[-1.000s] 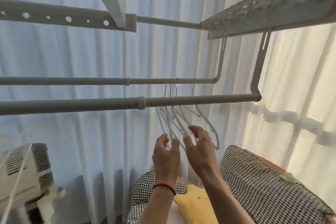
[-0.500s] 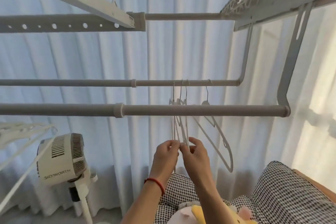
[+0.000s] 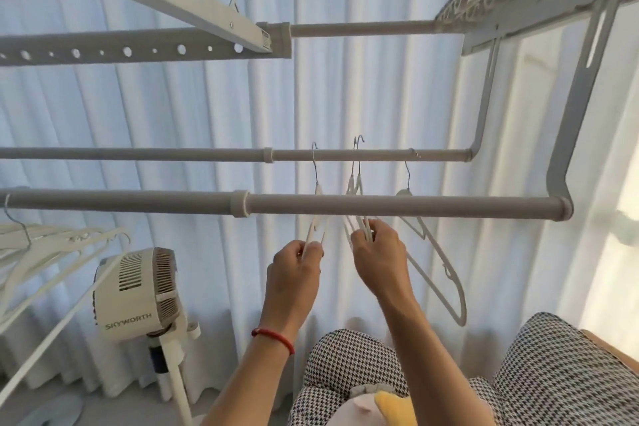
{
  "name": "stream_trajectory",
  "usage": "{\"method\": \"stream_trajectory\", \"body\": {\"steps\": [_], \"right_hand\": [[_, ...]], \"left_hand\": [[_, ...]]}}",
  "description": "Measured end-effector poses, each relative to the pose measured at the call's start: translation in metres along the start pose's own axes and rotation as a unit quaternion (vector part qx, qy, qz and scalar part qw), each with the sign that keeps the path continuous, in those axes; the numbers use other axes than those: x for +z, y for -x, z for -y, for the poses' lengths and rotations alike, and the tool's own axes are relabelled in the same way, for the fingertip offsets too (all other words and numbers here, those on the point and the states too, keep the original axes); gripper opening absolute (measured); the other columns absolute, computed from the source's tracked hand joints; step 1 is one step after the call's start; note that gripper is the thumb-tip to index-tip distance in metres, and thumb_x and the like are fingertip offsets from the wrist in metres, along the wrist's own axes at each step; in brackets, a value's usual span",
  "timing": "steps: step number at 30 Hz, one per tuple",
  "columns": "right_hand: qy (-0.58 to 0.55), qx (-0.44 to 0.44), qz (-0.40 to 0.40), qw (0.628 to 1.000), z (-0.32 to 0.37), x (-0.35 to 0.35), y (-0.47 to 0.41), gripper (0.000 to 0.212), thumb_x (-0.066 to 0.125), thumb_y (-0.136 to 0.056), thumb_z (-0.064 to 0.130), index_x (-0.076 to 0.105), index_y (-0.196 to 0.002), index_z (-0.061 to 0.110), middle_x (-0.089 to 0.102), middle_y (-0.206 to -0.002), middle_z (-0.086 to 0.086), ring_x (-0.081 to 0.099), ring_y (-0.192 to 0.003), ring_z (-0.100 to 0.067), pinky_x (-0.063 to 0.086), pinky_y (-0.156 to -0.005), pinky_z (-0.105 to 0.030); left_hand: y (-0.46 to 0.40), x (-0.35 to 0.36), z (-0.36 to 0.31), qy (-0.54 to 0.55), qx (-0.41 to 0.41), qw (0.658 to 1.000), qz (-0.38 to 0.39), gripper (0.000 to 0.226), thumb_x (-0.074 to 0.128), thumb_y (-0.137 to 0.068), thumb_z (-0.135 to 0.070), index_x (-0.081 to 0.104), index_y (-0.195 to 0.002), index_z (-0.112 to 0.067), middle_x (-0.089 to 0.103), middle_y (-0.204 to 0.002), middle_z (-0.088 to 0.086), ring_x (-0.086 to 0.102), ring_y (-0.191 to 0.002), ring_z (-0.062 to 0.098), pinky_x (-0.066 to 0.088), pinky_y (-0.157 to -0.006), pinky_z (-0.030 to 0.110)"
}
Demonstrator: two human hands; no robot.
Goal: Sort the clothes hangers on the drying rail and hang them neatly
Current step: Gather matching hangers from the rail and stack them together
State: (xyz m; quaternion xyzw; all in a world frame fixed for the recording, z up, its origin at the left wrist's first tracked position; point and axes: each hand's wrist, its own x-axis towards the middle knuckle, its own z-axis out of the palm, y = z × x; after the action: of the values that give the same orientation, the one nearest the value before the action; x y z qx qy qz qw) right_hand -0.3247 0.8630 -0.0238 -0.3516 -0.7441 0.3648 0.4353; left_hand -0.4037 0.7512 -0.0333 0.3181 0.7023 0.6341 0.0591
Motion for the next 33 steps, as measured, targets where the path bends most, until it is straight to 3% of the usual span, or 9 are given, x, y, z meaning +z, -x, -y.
{"method": "stream_trajectory", "body": {"steps": [3, 6, 13, 18, 21, 24, 26, 29, 33], "right_hand": [[0.053, 0.011, 0.02, 0.998, -0.011, -0.001, -0.011, 0.02, 0.047, -0.095, 0.016, 0.05, -0.076, 0.011, 0.055, -0.064, -0.001, 0.047, -0.055, -0.015, 0.03, -0.042, -0.025], [0.062, 0.031, 0.062, 0.996, -0.039, 0.002, 0.001, 0.024, 0.048, -0.094, 0.014, 0.049, -0.07, 0.012, 0.053, -0.061, 0.0, 0.044, -0.05, -0.015, 0.032, -0.036, -0.017], [0.105, 0.121, 0.169, 0.973, -0.1, 0.008, 0.044, 0.024, 0.051, -0.094, 0.015, 0.056, -0.073, 0.007, 0.052, -0.056, 0.001, 0.045, -0.051, -0.017, 0.031, -0.048, -0.03], [0.039, 0.092, 0.183, 0.978, -0.11, 0.012, 0.067, 0.023, 0.051, -0.096, 0.016, 0.061, -0.08, 0.003, 0.054, -0.061, -0.002, 0.047, -0.055, -0.018, 0.036, -0.054, -0.033], [0.013, 0.057, 0.204, 0.977, -0.109, 0.009, 0.075, 0.026, 0.052, -0.096, 0.018, 0.059, -0.071, 0.019, 0.054, -0.055, 0.01, 0.046, -0.052, -0.008, 0.038, -0.055, -0.031], [-0.022, 0.048, 0.251, 0.967, -0.112, 0.002, 0.084, 0.033, 0.054, -0.094, 0.019, 0.052, -0.061, 0.026, 0.048, -0.051, 0.013, 0.041, -0.048, -0.005, 0.035, -0.055, -0.029], [-0.073, 0.061, 0.29, 0.952, -0.119, -0.007, 0.093, 0.036, 0.054, -0.094, 0.015, 0.049, -0.059, 0.023, 0.041, -0.053, 0.011, 0.037, -0.051, -0.011, 0.031, -0.054, -0.03], [-0.166, 0.095, 0.356, 0.915, -0.139, -0.024, 0.112, 0.03, 0.056, -0.098, 0.008, 0.053, -0.068, 0.006, 0.041, -0.062, -0.002, 0.036, -0.055, -0.016, 0.031, -0.052, -0.025], [-0.269, 0.176, 0.455, 0.83, -0.16, -0.037, 0.143, 0.016, 0.061, -0.093, 0.003, 0.059, -0.079, -0.003, 0.039, -0.066, -0.004, 0.029, -0.055, -0.013, 0.03, -0.047, -0.019]], "left_hand": [[0.008, -0.008, 0.012, -0.031, 0.016, 0.999, -0.007, 0.029, 0.053, -0.094, -0.033, 0.059, -0.072, -0.015, 0.051, -0.05, -0.008, 0.044, -0.046, 0.005, 0.038, -0.048, 0.025], [0.016, -0.023, 0.028, -0.054, 0.04, 0.997, -0.024, 0.026, 0.052, -0.096, -0.035, 0.06, -0.075, -0.022, 0.058, -0.056, -0.012, 0.05, -0.05, 0.002, 0.036, -0.043, 0.013], [-0.005, -0.036, 0.022, -0.092, 0.042, 0.995, -0.019, 0.03, 0.046, -0.102, -0.036, 0.061, -0.087, -0.014, 0.059, -0.065, -0.002, 0.055, -0.066, 0.019, 0.043, -0.061, 0.034], [0.003, -0.036, 0.028, -0.094, 0.089, 0.991, -0.031, 0.03, 0.045, -0.101, -0.036, 0.056, -0.082, -0.016, 0.051, -0.057, -0.01, 0.044, -0.055, 0.011, 0.036, -0.053, 0.03], [0.03, -0.042, 0.056, -0.106, 0.099, 0.988, -0.043, 0.027, 0.045, -0.1, -0.04, 0.056, -0.081, -0.024, 0.054, -0.059, -0.007, 0.044, -0.052, 0.009, 0.037, -0.05, 0.026], [0.055, -0.059, 0.098, -0.145, 0.065, 0.986, -0.048, 0.025, 0.047, -0.104, -0.035, 0.055, -0.083, -0.023, 0.056, -0.064, 0.007, 0.051, -0.058, 0.023, 0.043, -0.056, 0.038], [0.07, -0.077, 0.126, -0.174, 0.023, 0.984, -0.035, 0.024, 0.046, -0.105, -0.032, 0.054, -0.084, -0.022, 0.056, -0.063, 0.006, 0.054, -0.058, 0.023, 0.045, -0.056, 0.039], [0.086, -0.112, 0.163, -0.201, -0.042, 0.979, -0.008, 0.03, 0.045, -0.105, -0.028, 0.055, -0.08, -0.017, 0.066, -0.063, -0.001, 0.061, -0.058, 0.011, 0.048, -0.059, 0.027], [0.109, -0.167, 0.206, -0.245, -0.118, 0.961, 0.047, 0.028, 0.046, -0.105, -0.037, 0.067, -0.09, -0.025, 0.075, -0.084, -0.014, 0.067, -0.084, 0.002, 0.047, -0.068, 0.022]]}}
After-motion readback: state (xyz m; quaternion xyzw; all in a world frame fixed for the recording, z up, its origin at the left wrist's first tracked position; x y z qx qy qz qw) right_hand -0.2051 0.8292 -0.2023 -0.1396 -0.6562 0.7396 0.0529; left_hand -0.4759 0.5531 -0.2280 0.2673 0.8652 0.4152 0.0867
